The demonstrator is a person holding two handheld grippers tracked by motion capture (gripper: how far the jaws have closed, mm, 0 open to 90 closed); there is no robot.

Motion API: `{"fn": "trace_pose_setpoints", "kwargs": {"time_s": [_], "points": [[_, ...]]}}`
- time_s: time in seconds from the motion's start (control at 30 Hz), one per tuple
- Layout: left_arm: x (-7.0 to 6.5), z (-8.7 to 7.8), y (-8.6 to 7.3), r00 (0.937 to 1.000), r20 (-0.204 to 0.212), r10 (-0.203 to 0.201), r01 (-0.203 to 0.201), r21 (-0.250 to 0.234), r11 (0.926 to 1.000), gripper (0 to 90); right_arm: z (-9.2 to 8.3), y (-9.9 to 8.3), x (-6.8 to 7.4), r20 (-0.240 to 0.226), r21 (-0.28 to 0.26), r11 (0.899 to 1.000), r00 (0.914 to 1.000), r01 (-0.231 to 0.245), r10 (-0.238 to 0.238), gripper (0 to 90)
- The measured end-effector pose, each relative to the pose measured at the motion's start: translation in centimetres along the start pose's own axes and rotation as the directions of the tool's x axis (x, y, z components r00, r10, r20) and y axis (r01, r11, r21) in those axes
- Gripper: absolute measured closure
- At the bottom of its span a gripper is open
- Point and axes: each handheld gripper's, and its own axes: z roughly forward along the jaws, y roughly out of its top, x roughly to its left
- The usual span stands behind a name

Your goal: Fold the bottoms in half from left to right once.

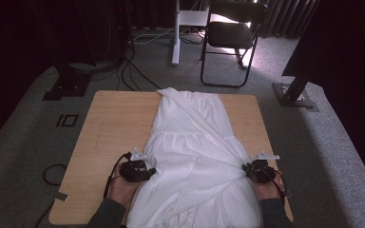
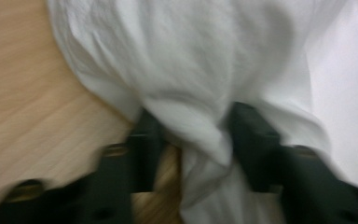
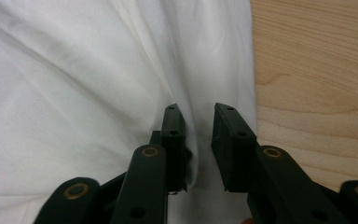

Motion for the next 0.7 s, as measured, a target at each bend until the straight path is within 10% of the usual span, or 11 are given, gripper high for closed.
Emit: {"fn": "trace_pose_setpoints", "kwargs": {"time_s": [0.13,0.3,0.4,0.57,0.7], "points": [[-0.3,0.0,0.0,0.9994,-0.009,0.034,-0.034,-0.009,0.9994,82.5,0.0,0.0,-0.1,0.001,-0.001,1.000,1.0000,0.004,-0.004,70.9],[-0.3,-0.1,-0.2,0.9992,-0.026,0.032,-0.032,-0.008,0.9995,84.1,0.0,0.0,0.7,0.146,-0.007,0.999,0.9887,0.036,-0.035,44.6],[-0.2,-0.1,-0.2,0.9995,-0.024,0.022,-0.022,-0.012,0.9997,84.4,0.2,-0.1,0.1,0.134,-0.007,1.000,0.9909,-0.010,0.011,38.5],[-0.7,-1.1,-0.9,0.9921,-0.096,0.080,-0.078,0.028,0.9966,87.7,-0.2,-0.3,-0.4,0.001,0.001,0.999,0.9991,-0.042,0.042,86.0],[-0.9,-2.8,-3.1,0.9948,-0.096,0.033,-0.033,0.000,0.9995,88.3,-0.9,-1.1,1.4,0.004,0.001,1.000,0.9999,0.012,-0.012,87.9]]}}
